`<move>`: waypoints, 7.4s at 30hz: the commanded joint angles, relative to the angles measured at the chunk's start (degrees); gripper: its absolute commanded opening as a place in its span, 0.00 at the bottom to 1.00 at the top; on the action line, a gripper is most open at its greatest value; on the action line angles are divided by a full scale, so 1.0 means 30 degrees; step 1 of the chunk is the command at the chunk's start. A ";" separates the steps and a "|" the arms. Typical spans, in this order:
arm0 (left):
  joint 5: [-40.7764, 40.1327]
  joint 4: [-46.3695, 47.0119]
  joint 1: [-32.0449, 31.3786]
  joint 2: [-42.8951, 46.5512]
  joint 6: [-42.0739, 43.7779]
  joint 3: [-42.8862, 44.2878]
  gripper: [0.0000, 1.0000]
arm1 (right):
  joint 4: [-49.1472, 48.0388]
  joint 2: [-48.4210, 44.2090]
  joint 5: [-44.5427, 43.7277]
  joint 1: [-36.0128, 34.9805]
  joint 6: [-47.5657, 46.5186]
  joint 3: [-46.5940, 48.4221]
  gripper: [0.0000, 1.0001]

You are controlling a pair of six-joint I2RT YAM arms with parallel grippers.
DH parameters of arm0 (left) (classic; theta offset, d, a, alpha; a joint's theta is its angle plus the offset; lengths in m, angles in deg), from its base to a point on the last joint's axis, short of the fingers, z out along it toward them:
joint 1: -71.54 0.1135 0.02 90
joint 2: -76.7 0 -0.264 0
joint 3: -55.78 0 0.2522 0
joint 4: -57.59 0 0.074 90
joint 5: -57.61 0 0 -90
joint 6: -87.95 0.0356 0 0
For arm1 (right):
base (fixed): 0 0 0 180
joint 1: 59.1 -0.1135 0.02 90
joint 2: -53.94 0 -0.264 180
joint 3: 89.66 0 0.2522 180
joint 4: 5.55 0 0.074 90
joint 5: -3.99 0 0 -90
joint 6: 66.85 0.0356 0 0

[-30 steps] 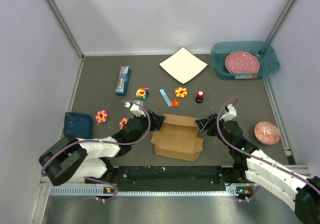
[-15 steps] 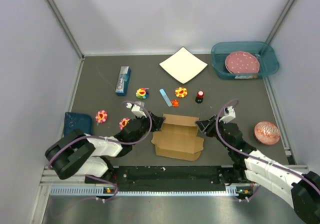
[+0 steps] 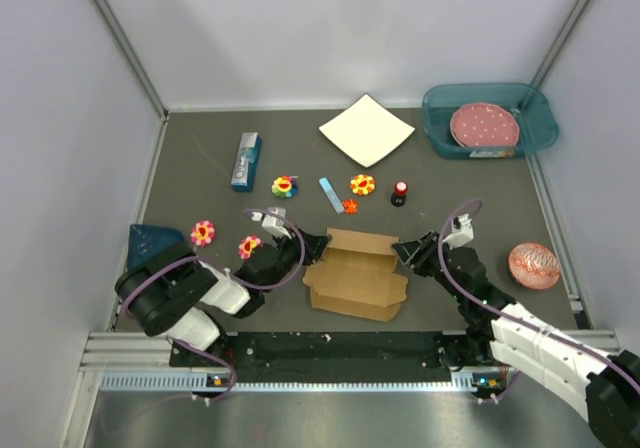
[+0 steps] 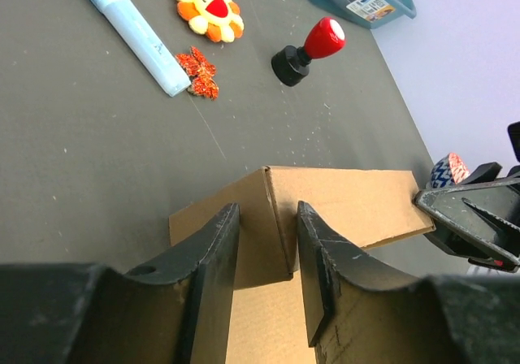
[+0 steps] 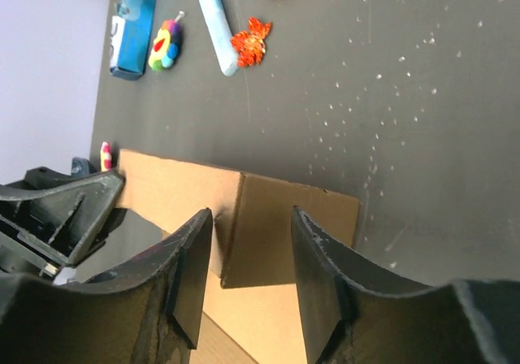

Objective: Fold the paper box

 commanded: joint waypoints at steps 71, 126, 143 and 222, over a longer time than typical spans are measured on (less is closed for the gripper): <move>0.5503 -0.0766 0.3145 -0.0824 0.1162 0.0117 0.44 | -0.0212 0.0659 0.3715 0.3685 -0.1600 -0.1567 0.66; 0.4655 -0.6828 0.3145 0.4767 0.2333 0.2255 0.65 | 0.3490 0.1971 0.7814 0.2308 -0.3885 0.4675 0.30; -0.2665 -1.9334 0.3145 1.5753 0.3037 0.2521 0.72 | 1.7574 0.8231 -0.8136 -0.8025 -1.5596 1.8002 0.51; -0.7241 -2.6196 0.3174 2.3493 0.2480 0.5390 0.74 | 2.4617 1.0474 -0.7021 -0.6427 -0.6499 2.1173 0.00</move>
